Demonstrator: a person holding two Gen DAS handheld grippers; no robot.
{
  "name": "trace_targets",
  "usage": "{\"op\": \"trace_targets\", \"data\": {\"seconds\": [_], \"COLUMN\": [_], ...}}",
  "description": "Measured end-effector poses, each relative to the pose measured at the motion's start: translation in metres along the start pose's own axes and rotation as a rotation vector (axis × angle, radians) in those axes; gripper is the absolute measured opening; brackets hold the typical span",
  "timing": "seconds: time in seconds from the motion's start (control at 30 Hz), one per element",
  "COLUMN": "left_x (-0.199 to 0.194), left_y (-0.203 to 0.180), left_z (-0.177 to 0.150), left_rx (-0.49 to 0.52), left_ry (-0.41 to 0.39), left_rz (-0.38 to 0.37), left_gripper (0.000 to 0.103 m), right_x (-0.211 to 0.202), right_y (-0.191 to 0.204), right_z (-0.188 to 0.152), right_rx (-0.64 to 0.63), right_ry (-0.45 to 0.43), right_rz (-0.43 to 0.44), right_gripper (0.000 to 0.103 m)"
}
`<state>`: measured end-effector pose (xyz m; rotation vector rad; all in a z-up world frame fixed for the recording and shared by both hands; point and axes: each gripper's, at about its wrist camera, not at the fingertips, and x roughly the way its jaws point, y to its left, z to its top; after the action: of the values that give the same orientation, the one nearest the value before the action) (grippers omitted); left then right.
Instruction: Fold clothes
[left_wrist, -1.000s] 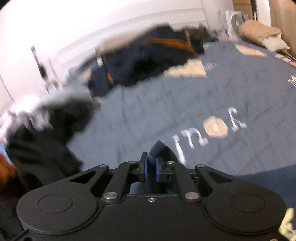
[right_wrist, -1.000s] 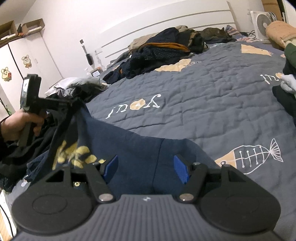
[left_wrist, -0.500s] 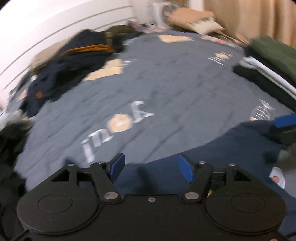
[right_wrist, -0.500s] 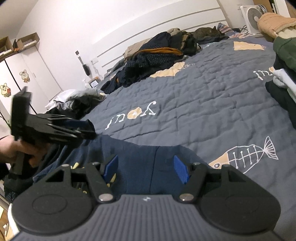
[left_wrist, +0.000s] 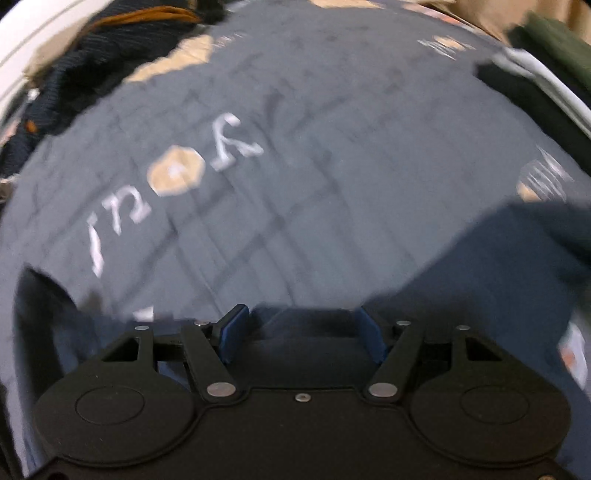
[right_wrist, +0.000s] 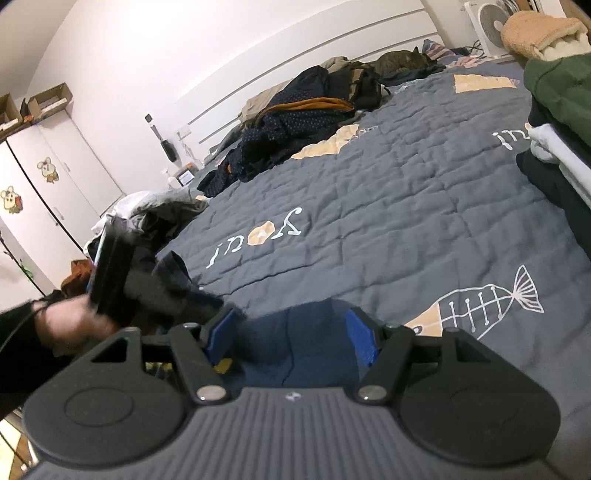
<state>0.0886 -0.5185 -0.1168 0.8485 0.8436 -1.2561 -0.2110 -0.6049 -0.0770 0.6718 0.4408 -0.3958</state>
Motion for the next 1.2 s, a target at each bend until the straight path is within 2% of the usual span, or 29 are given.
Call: {"op": "trace_targets", "data": {"seconds": [0.1, 0.3, 0.43, 0.5, 0.57, 0.67, 0.8, 0.97, 1.2], "left_x": [-0.008, 0.000, 0.011, 0.012, 0.011, 0.004, -0.015, -0.033, -0.022], "left_y": [-0.006, -0.012, -0.009, -0.013, -0.018, -0.022, -0.012, 0.002, 0.002], "left_z": [-0.013, -0.013, -0.012, -0.010, -0.006, 0.003, 0.027, 0.081, 0.152], "left_rx": [0.024, 0.051, -0.002, 0.011, 0.045, 0.102, 0.052, -0.005, 0.003], "left_ry": [0.008, 0.015, -0.002, -0.004, -0.004, -0.012, -0.130, -0.284, -0.390], "left_rz": [-0.020, -0.012, -0.015, -0.021, -0.022, 0.001, 0.048, 0.126, 0.225], "left_gripper": [0.064, 0.064, 0.063, 0.053, 0.026, 0.016, 0.015, 0.014, 0.013], "right_x": [-0.001, -0.002, 0.000, 0.000, 0.000, -0.001, -0.003, -0.005, -0.006], "right_y": [0.001, 0.006, 0.008, 0.007, 0.005, 0.004, 0.003, 0.000, -0.011], "right_z": [-0.001, -0.001, -0.002, -0.001, -0.001, -0.001, 0.000, 0.002, 0.004], "right_rx": [-0.002, -0.010, -0.019, -0.014, -0.005, 0.003, 0.014, 0.028, 0.055], "right_ry": [0.001, 0.003, 0.008, 0.009, 0.010, 0.005, -0.001, -0.010, -0.022], "right_rz": [0.002, 0.010, 0.008, 0.005, 0.006, 0.008, 0.016, 0.023, 0.003], "right_gripper": [0.066, 0.066, 0.066, 0.066, 0.066, 0.066, 0.066, 0.066, 0.066]}}
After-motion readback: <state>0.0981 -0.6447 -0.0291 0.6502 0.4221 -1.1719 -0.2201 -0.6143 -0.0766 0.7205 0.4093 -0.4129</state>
